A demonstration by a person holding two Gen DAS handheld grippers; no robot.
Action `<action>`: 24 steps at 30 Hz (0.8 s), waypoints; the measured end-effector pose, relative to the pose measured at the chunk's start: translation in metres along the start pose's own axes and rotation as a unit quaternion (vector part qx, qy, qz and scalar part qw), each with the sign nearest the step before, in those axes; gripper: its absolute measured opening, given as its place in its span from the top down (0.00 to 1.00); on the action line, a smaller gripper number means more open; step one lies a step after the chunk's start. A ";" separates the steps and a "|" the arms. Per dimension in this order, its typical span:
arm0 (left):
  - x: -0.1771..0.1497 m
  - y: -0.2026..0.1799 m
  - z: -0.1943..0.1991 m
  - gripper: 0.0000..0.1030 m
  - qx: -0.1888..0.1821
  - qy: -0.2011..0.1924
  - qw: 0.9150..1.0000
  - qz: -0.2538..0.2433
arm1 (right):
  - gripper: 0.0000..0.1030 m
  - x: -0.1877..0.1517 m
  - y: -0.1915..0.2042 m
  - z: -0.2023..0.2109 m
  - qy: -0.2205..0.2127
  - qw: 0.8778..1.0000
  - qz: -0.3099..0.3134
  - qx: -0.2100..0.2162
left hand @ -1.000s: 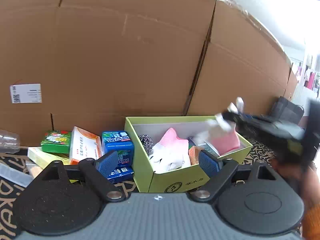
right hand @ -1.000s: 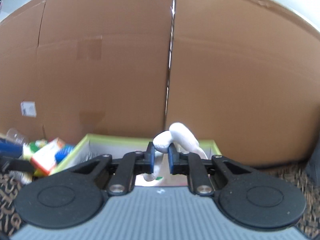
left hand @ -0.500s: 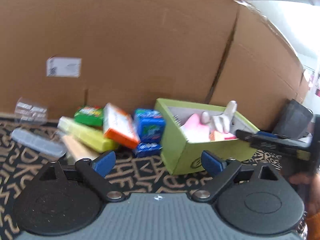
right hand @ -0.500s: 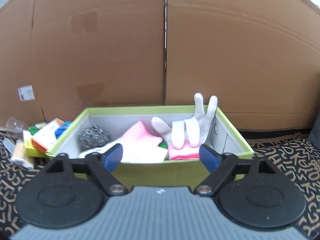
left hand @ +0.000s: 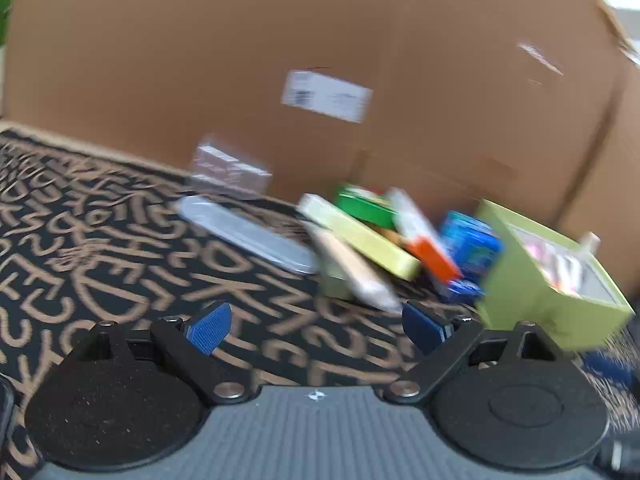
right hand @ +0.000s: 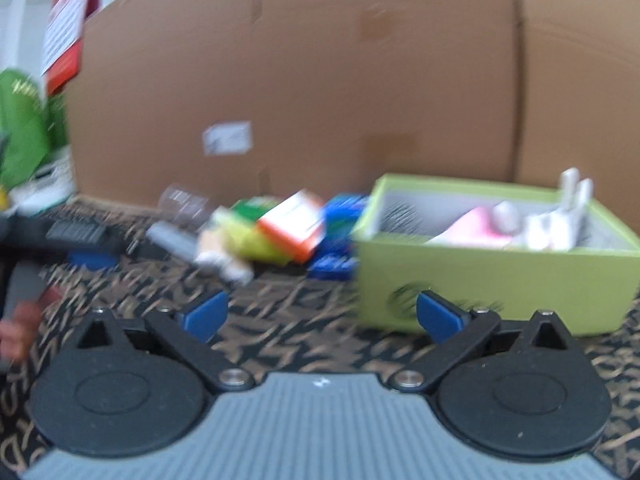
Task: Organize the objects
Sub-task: 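Move both tools back toward the remaining items on the table, then grasp the clear plastic tube with the left tool while the right tool grasps the cotton-swab bag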
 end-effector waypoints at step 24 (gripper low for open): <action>0.024 0.039 -0.049 0.69 0.009 0.060 0.992 -0.111 | 0.02 0.011 0.055 -0.070 0.055 0.997 0.007 0.054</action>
Point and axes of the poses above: each gripper's, at about its wrist camera, not at the fingertips, and z roughly against the way its jaws point, y to its left, x to its top, the point moved 6 cm from there along -z, roughly the way its jaws point, and after that the axes turned 5 degrees about z, right-handed, at the moved point
